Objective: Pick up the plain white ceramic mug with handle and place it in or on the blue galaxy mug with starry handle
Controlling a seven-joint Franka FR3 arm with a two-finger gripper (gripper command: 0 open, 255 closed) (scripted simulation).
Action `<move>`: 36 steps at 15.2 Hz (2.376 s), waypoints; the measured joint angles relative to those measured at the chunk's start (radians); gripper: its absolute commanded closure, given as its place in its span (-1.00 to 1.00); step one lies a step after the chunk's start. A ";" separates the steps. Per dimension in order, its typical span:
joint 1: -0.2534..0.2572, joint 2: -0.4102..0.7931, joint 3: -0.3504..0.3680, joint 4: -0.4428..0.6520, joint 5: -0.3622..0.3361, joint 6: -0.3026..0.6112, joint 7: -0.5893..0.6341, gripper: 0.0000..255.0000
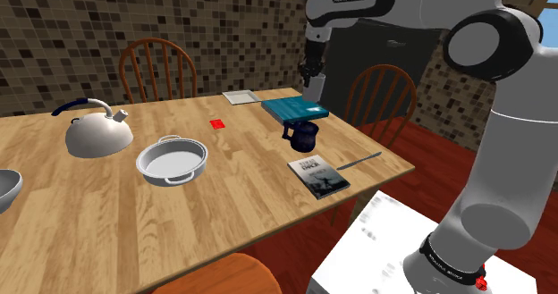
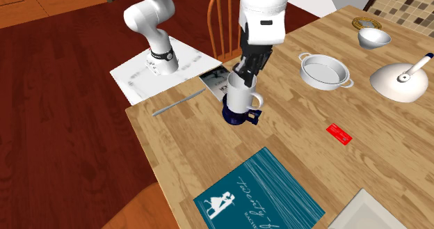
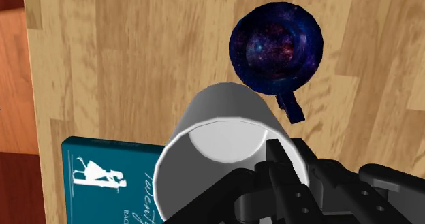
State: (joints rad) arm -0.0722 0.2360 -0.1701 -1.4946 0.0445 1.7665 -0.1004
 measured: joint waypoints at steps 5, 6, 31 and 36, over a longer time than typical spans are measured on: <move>0.072 -0.046 0.041 -0.041 -0.020 -0.003 0.112 1.00; 0.077 -0.053 0.044 -0.054 -0.022 0.003 0.121 1.00; 0.083 -0.037 0.049 -0.272 -0.020 0.238 0.128 -1.00; 0.083 -0.037 0.049 -0.273 -0.020 0.238 0.128 -1.00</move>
State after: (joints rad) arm 0.0112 0.1992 -0.1213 -1.7671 0.0247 2.0041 0.0281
